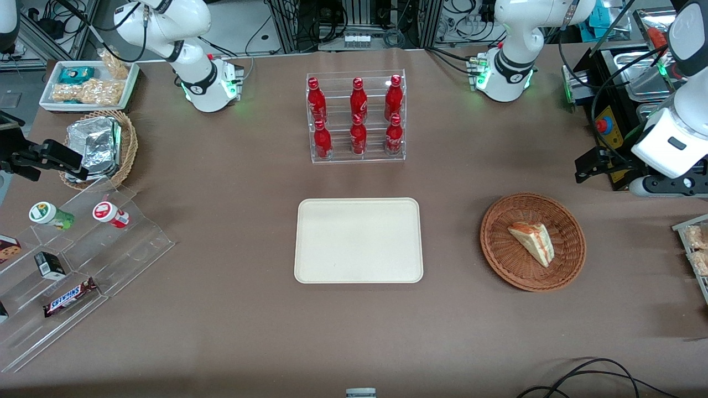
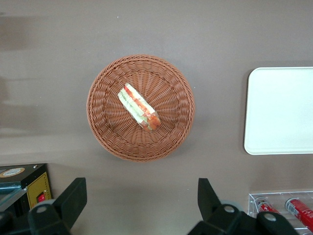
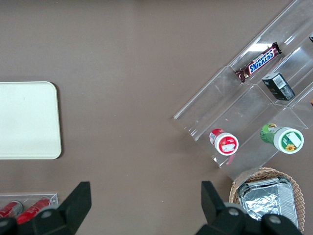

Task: Place sandwich from basket to tray
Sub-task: 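Move the left gripper over the wicker basket toward the sandwich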

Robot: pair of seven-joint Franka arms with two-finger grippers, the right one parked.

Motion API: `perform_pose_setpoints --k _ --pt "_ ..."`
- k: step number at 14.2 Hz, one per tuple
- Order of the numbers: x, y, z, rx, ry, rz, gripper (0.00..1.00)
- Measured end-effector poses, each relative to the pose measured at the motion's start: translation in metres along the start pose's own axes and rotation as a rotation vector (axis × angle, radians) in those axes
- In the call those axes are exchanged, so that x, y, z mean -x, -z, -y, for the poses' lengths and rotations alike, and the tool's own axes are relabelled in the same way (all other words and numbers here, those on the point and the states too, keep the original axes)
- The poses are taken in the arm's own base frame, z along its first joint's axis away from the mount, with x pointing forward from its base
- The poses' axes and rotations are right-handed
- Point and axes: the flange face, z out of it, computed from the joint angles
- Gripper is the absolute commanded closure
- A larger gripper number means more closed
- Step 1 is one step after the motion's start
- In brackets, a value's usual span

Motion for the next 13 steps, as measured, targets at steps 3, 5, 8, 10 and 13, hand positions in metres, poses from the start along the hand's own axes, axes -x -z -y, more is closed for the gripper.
perform_pose_setpoints --k 3,5,8,10,13 --pt "0.0 0.0 0.0 0.0 0.0 0.001 0.0" --pt "0.0 0.0 0.0 0.0 0.0 0.001 0.0" --pt "0.0 -0.001 0.001 0.0 0.002 0.005 0.0" --pt "-0.001 -0.004 0.001 0.0 0.002 0.011 0.0" --pt "-0.005 -0.012 0.001 0.0 0.002 0.026 0.0"
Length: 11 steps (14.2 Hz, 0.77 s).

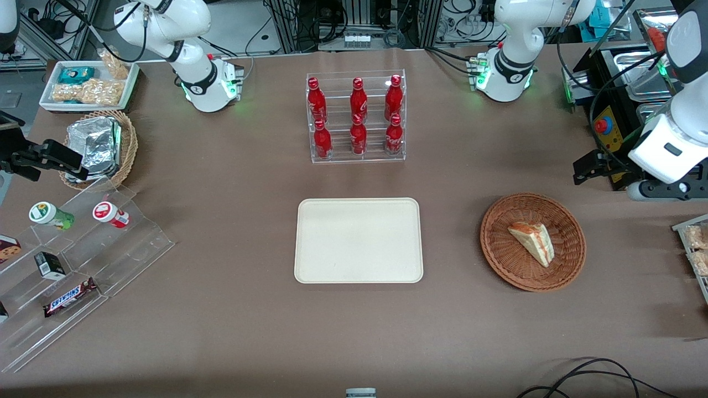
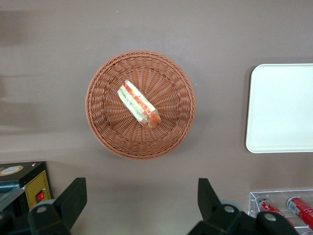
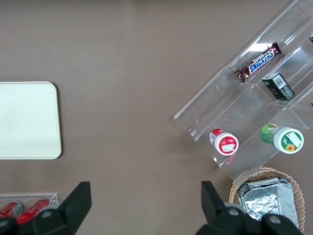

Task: Place sandwich from basket to tray
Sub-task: 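Move the left gripper over the wicker basket toward the sandwich, then lower the open left gripper and close it on the wrapped sandwich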

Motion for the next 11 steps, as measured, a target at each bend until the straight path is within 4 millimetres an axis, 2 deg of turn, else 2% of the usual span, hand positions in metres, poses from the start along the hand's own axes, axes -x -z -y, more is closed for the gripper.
perform_pose_setpoints --k 2,4,7,9,11 --pt "-0.001 -0.006 0.0 -0.001 0.0 0.016 0.0" --pt "-0.002 -0.025 0.002 -0.003 0.003 0.058 0.0" --pt "-0.012 -0.078 0.006 -0.005 0.011 0.133 0.0" --pt "-0.024 -0.12 0.009 -0.006 0.026 0.135 0.0" --pt "-0.026 -0.164 0.011 -0.018 0.06 0.116 0.0"
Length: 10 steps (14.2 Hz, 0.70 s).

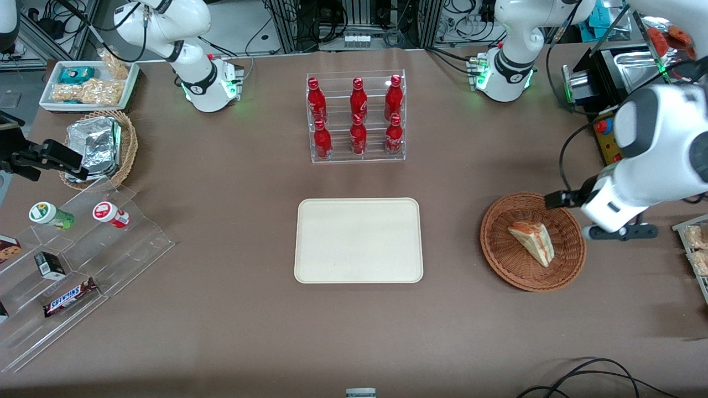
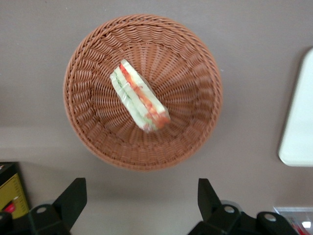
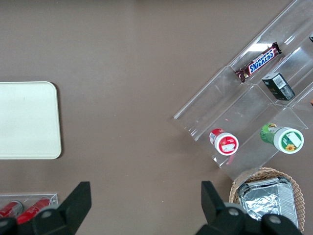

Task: Place sandwich from basket to tray
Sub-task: 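Lower the open left gripper and close it on the wrapped sandwich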

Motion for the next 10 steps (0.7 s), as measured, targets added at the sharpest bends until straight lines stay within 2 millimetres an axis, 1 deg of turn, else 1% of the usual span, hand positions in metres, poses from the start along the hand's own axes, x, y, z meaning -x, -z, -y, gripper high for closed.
perform_pose_setpoints --k 3,4,6,8,10 --pt "0.0 -0.051 0.001 0.001 0.1 -0.059 0.0" --pt "0.001 -0.067 0.003 0.008 0.166 -0.088 0.0" --pt "0.003 -0.095 0.009 0.024 0.358 -0.115 0.0" --pt "0.0 -0.113 0.01 0.034 0.56 -0.105 0.0" --pt "-0.006 -0.126 0.01 0.041 0.698 -0.097 0.0"
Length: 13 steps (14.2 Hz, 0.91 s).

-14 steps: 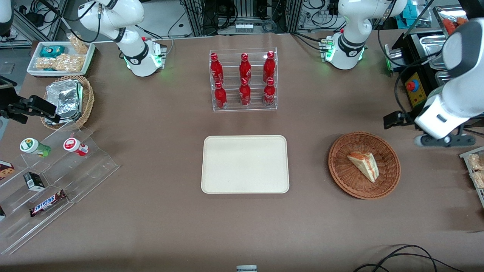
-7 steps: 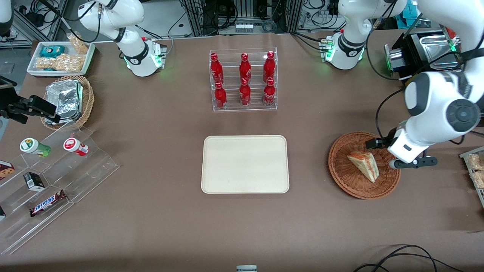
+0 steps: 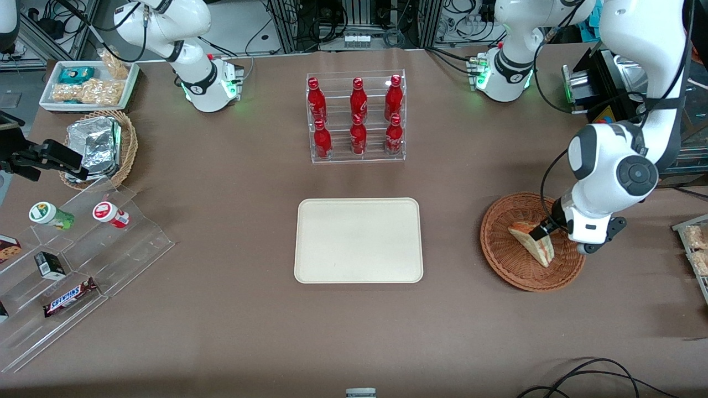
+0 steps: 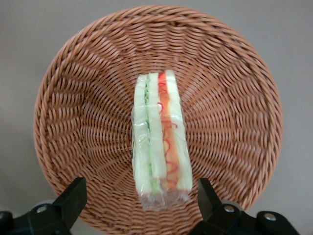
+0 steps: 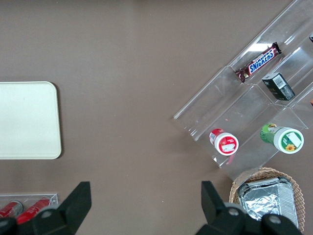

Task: Place sandwich from basket to tray
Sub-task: 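Lower the open left gripper and close it on the wrapped sandwich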

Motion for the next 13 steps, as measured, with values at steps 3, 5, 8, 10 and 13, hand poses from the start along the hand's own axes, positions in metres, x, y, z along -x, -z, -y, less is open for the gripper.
perform_pose_setpoints --k 3,5,8,10,13 --pt "-0.004 -0.021 -0.004 0.001 0.132 0.002 0.07" --pt "-0.005 -0.037 -0.004 -0.008 0.163 0.011 0.73" --pt "-0.006 -0.052 -0.006 -0.015 0.178 0.019 0.93" --pt "-0.009 -0.045 -0.009 -0.019 0.178 0.022 0.93" --pt "-0.016 -0.009 -0.018 -0.109 0.159 0.095 0.93"
